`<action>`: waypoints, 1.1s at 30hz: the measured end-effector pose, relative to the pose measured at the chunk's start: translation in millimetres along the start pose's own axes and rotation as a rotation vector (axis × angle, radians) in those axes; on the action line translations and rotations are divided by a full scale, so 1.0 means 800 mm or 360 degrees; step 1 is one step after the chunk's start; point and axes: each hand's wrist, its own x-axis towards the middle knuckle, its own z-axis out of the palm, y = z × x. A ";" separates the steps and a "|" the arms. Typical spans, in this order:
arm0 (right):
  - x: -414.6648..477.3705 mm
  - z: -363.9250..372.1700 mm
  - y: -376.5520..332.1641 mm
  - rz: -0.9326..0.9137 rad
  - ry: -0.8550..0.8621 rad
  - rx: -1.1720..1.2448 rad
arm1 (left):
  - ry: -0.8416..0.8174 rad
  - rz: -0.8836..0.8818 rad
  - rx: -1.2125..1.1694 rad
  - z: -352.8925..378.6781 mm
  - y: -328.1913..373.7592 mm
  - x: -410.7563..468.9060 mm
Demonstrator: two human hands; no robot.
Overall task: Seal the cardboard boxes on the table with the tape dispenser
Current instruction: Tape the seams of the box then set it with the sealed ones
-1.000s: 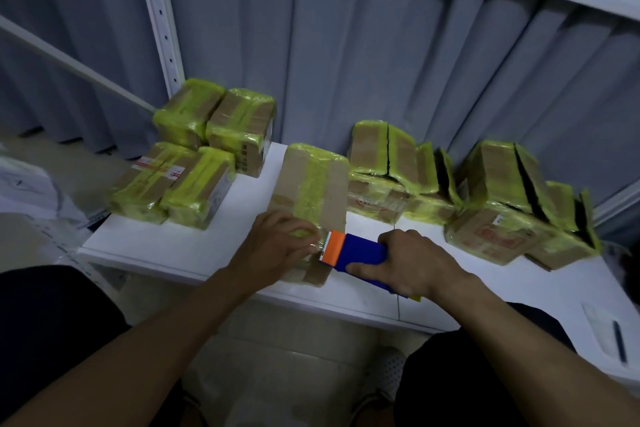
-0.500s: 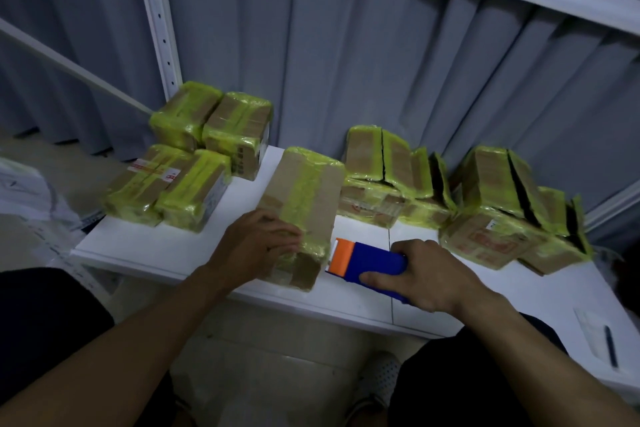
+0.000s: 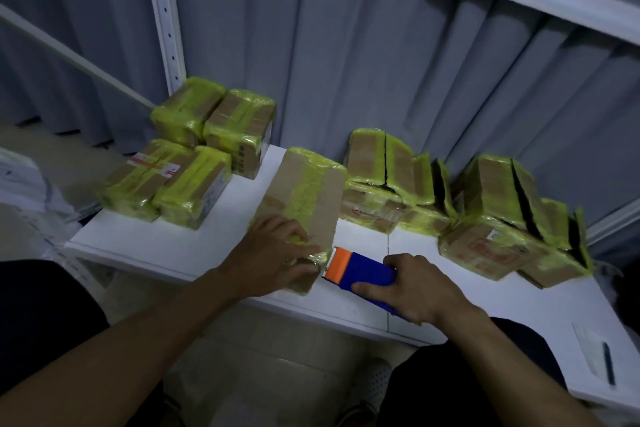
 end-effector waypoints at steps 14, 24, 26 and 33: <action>-0.002 0.025 -0.054 -0.0143 -0.0065 0.0089 | -0.0252 0.0075 -0.0028 -0.034 -0.034 -0.026; -0.037 0.010 -0.040 -0.0128 0.0005 0.0222 | -0.0155 0.0037 -0.0062 -0.030 -0.037 -0.021; -0.048 0.002 -0.026 -0.0092 -0.0009 0.0250 | -0.0160 0.0008 -0.0099 -0.032 -0.039 -0.022; -0.049 0.019 0.008 0.0030 -0.0012 0.0261 | -0.0160 -0.0053 -0.0153 -0.032 -0.036 -0.017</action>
